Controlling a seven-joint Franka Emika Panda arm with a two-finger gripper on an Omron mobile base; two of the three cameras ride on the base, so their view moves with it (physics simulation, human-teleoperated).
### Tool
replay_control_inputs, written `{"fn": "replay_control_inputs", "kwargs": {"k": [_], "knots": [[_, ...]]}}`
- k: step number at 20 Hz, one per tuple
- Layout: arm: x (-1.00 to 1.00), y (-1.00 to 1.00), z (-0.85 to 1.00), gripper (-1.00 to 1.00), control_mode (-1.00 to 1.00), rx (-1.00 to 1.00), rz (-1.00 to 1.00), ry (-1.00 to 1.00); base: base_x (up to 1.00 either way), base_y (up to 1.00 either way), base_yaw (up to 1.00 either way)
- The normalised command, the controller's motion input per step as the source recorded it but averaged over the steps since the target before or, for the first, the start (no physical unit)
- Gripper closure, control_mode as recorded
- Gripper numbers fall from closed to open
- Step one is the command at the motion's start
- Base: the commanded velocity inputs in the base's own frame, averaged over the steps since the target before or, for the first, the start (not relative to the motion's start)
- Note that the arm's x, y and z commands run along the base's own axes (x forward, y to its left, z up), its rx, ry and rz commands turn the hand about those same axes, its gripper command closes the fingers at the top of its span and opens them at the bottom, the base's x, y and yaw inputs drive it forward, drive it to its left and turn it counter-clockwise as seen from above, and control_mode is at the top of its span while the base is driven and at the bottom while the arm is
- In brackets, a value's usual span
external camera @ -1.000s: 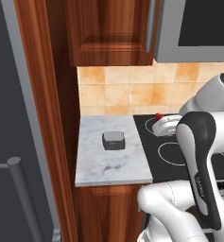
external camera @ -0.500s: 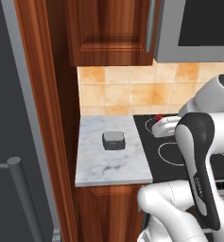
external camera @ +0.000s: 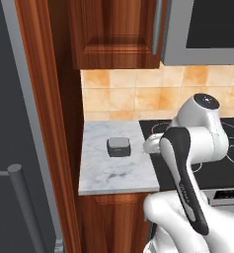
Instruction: Take the fish from the fridge and place it on the digital scale on the counter by the fridge. Wait a few seconds for a reading, then move it to the plate on the dining counter.
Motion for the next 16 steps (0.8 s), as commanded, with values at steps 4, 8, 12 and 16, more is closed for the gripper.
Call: {"fn": "replay_control_inputs", "kwargs": {"k": [4,8,12,16], "knots": [[0.95,0.3,-0.63,1.0,-1.0,0.0,0.0,0.0,0.0,0.0,0.0],[1.0,0.11,-0.39,1.0,-1.0,0.0,0.0,0.0,0.0,0.0,0.0],[0.94,0.0,-0.07,1.0,-1.0,0.0,0.0,0.0,0.0,0.0,0.0],[0.82,0.0,-0.09,1.0,-1.0,0.0,0.0,0.01,0.0,0.0,0.0]]}}
